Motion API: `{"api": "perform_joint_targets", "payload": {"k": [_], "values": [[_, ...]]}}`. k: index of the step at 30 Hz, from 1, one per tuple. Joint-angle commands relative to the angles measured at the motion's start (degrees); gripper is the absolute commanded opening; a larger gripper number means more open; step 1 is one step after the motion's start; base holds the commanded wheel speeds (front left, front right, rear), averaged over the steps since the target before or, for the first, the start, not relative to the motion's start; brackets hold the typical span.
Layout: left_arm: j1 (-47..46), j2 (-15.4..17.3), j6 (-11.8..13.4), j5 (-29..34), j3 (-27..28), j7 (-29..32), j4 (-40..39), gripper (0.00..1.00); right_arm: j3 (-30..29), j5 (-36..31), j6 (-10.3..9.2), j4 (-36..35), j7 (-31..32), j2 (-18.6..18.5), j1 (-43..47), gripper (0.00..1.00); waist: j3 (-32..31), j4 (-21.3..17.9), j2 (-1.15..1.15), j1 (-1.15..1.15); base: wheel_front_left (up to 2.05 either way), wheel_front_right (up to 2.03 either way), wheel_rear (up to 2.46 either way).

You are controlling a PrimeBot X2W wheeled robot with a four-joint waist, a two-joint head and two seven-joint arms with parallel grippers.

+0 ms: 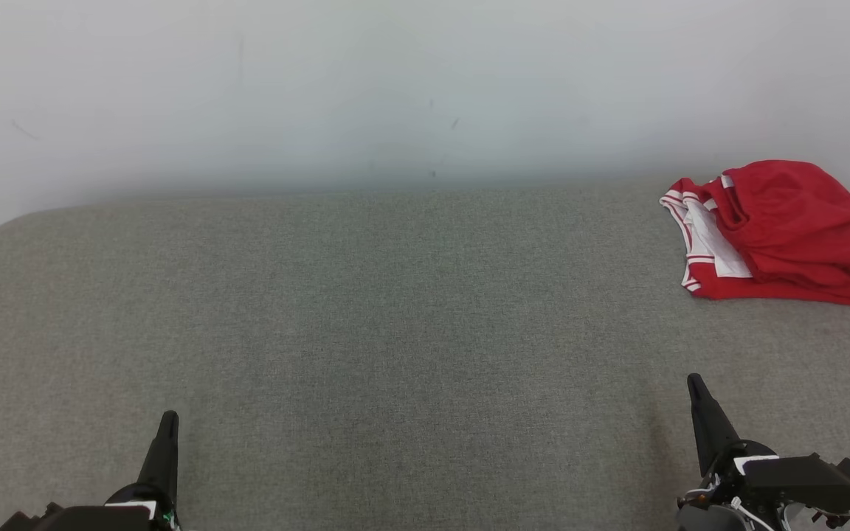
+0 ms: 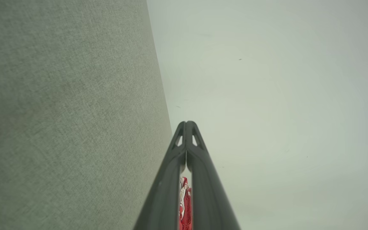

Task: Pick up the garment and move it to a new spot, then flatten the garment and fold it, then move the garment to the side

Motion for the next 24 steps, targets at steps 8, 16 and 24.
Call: {"api": "perform_joint_targets", "payload": {"k": [8,16,24], "values": [[-1.3,0.2,-0.6,-4.1,0.6,1.1,0.1,0.00,-0.6,3.9,-0.12,0.1,1.1,0.2,-0.9,0.00,0.0,-0.1,0.00,0.00,0.00,0.00,0.00],[-1.3,0.2,-0.5,-4.1,0.5,1.0,0.1,0.00,-0.7,3.7,-0.12,0.1,1.2,0.3,-0.9,0.00,0.0,-0.2,0.00,0.00,0.00,0.00,0.00],[-1.3,0.2,-0.5,-4.1,0.5,1.0,0.1,0.00,-0.8,3.5,-0.12,0.1,1.4,0.4,-0.9,0.00,0.0,-0.2,0.00,0.00,0.00,0.00,0.00]]}}
